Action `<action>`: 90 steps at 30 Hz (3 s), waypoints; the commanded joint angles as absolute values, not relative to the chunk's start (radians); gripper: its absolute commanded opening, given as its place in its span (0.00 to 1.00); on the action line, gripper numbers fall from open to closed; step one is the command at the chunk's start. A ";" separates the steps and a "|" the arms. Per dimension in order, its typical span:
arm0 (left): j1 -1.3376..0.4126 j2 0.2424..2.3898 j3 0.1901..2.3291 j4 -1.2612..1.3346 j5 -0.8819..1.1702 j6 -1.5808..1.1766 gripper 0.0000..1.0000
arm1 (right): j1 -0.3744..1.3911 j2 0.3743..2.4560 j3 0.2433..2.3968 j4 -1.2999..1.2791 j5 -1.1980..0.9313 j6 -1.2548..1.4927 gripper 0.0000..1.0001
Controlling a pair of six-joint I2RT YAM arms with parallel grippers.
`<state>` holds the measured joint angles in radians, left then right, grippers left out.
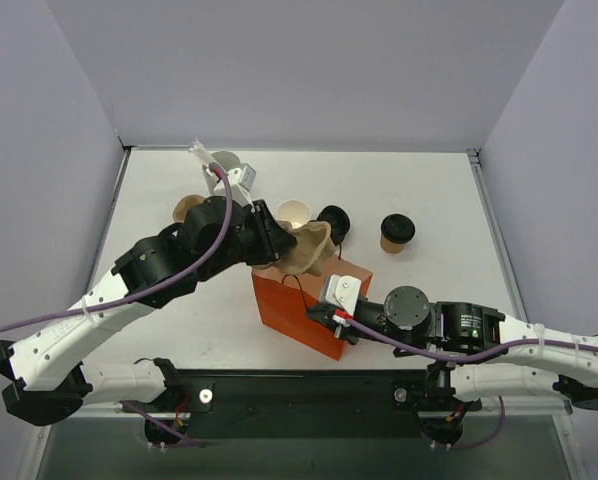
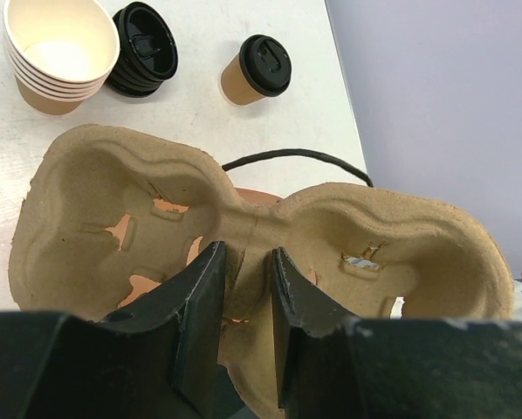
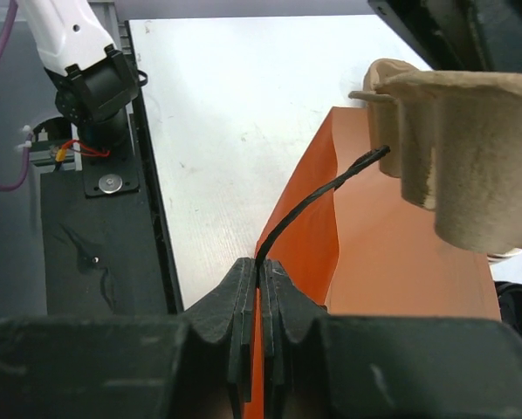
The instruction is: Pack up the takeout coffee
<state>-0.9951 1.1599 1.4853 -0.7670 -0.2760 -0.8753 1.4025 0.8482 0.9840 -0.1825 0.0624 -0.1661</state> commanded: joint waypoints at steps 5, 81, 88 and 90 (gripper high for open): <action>-1.003 1.195 1.482 -0.819 -0.253 -0.788 0.27 | 1.411 0.841 0.999 -0.141 0.152 -0.137 0.05; -1.115 1.123 1.476 -0.683 -0.252 -0.949 0.24 | 1.414 0.877 0.985 -0.098 0.143 -0.094 0.04; -1.115 1.117 1.470 -0.670 -0.252 -0.954 0.24 | 1.416 0.887 0.988 -0.097 0.137 -0.084 0.06; -1.115 1.121 1.459 -0.667 -0.245 -0.957 0.24 | 1.416 0.885 0.988 -0.097 0.138 -0.083 0.11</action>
